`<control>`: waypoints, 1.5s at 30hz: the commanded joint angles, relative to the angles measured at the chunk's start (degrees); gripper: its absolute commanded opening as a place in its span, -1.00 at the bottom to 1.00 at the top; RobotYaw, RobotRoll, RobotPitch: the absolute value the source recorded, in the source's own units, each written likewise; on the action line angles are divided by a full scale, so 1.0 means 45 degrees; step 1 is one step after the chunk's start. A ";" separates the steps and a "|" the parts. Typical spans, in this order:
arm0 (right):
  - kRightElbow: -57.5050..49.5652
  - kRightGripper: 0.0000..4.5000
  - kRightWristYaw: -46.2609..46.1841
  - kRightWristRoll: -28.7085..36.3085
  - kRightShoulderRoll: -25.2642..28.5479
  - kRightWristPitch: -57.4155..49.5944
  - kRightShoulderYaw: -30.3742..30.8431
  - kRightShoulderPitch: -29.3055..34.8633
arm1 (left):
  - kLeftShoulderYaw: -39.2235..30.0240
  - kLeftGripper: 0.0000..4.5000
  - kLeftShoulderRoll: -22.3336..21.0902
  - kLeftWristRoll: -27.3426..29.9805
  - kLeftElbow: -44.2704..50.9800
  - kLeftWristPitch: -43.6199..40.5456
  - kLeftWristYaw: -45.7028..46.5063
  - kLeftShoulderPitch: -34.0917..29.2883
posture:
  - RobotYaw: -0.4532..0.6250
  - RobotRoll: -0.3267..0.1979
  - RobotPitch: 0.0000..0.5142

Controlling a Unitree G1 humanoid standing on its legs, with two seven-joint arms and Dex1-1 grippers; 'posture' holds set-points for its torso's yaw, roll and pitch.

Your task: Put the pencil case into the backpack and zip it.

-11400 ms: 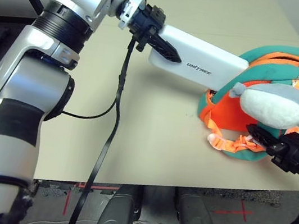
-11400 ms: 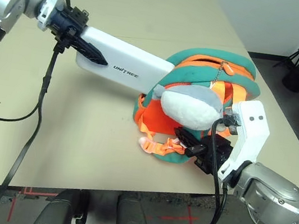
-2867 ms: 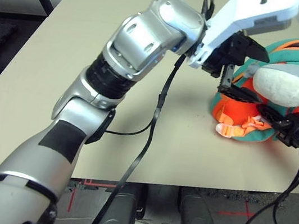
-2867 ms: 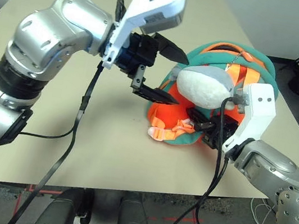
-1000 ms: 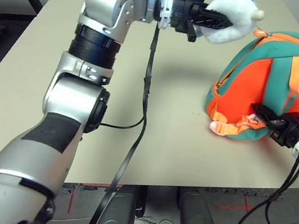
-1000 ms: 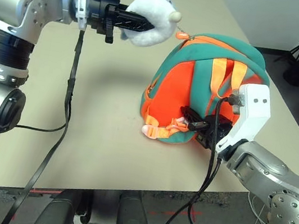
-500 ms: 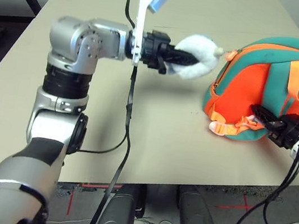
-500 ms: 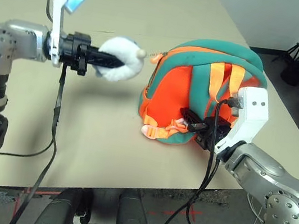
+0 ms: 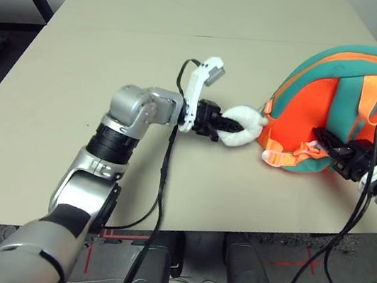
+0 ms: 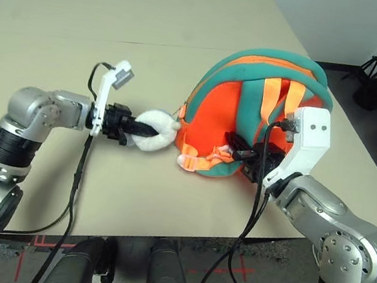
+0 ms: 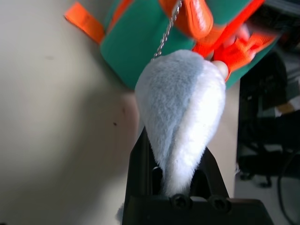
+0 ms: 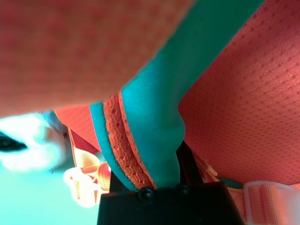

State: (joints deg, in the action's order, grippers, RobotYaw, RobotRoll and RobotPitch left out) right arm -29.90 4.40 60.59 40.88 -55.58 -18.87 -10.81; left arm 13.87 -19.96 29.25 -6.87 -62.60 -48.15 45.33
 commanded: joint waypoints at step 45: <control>0.9850 0.98 0.5329 -0.2945 0.3633 0.4103 -0.2695 -0.0453 | -0.8516 1.00 -0.1552 -0.2900 -0.4559 0.9954 0.8593 -0.2388 | -0.48 0.25 -0.58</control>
State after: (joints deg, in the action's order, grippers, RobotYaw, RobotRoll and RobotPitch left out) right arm 11.49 26.59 51.02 58.45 -39.90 -33.53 -11.65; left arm -25.46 -27.77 18.02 -25.91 -20.72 -11.01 36.38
